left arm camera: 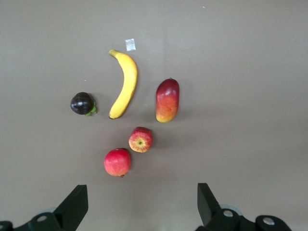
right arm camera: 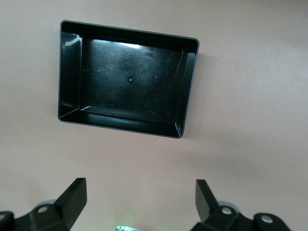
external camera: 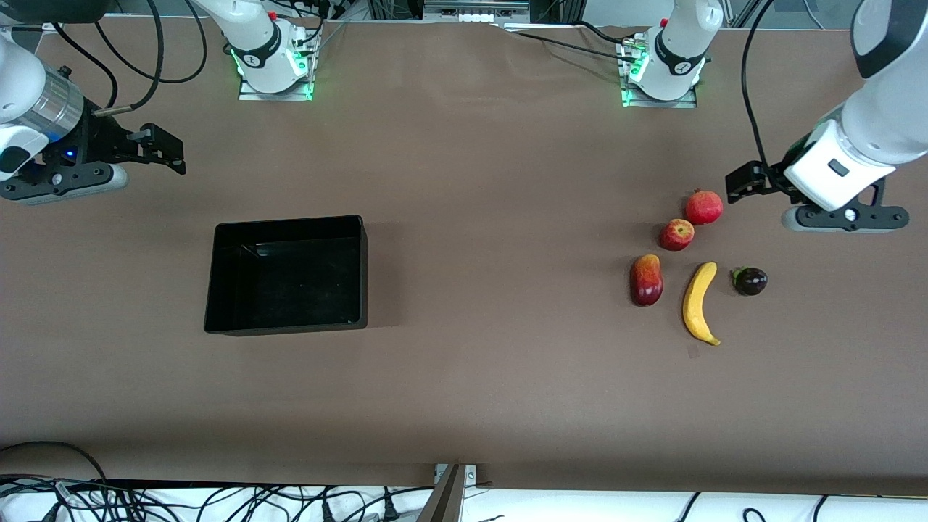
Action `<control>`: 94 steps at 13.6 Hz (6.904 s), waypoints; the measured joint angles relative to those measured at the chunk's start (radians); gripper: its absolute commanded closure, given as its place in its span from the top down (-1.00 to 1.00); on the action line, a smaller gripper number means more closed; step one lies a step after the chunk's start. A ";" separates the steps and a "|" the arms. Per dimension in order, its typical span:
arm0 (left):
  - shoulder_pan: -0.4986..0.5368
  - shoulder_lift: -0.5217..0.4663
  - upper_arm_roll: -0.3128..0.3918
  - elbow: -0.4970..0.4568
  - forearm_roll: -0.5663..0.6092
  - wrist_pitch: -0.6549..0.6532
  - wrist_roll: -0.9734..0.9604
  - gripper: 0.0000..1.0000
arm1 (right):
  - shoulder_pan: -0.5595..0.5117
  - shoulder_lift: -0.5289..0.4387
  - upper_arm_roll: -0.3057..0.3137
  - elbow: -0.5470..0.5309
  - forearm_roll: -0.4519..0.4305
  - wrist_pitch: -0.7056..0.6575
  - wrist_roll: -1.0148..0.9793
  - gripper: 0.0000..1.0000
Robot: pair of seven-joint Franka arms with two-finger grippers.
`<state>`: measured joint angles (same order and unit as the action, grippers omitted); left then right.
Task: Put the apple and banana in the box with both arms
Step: 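Reach the right gripper toward the rim of the black box, then lower the right gripper onto the box wall and close on it, then slide the black box with the right gripper toward the fruit, then release the box and retract the right gripper while the left gripper reaches the apple, then grasp the small red apple with the left gripper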
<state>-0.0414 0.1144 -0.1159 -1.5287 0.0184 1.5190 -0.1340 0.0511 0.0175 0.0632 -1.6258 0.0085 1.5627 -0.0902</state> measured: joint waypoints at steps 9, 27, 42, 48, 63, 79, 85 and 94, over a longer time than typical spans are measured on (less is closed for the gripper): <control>0.000 -0.002 -0.027 0.003 0.000 -0.053 0.000 1.00 | -0.012 0.007 0.001 -0.006 -0.006 -0.001 0.000 1.00; 0.005 0.050 -0.020 0.029 0.000 -0.092 -0.001 1.00 | -0.048 0.427 -0.111 -0.329 -0.011 0.735 -0.072 -1.00; 0.003 0.082 -0.025 0.031 0.000 0.013 -0.001 1.00 | 0.227 0.456 -0.040 0.059 0.087 0.421 0.154 -1.00; 0.002 0.082 -0.026 0.032 0.000 0.013 -0.001 1.00 | 0.492 0.588 -0.035 0.169 0.166 0.448 0.608 -1.00; 0.002 0.084 -0.026 0.032 0.000 0.013 -0.001 1.00 | 0.737 0.769 -0.079 0.315 0.167 0.616 0.948 1.00; -0.029 0.193 -0.037 -0.103 0.065 0.091 0.000 1.00 | 0.430 0.111 -0.452 0.225 0.160 -0.144 0.211 1.00; 0.005 0.119 -0.035 -0.555 0.119 0.530 0.028 1.00 | 0.089 0.047 -0.139 0.159 0.088 -0.150 0.150 1.00; 0.096 0.162 -0.033 -0.831 0.272 0.959 0.050 -0.17 | 0.059 -0.016 -0.078 0.077 0.014 -0.070 0.150 1.00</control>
<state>0.0544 0.2768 -0.1487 -2.3594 0.2904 2.4778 -0.0845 0.1104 0.0012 -0.0148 -1.5490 0.0223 1.4927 0.0599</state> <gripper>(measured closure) 0.026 0.000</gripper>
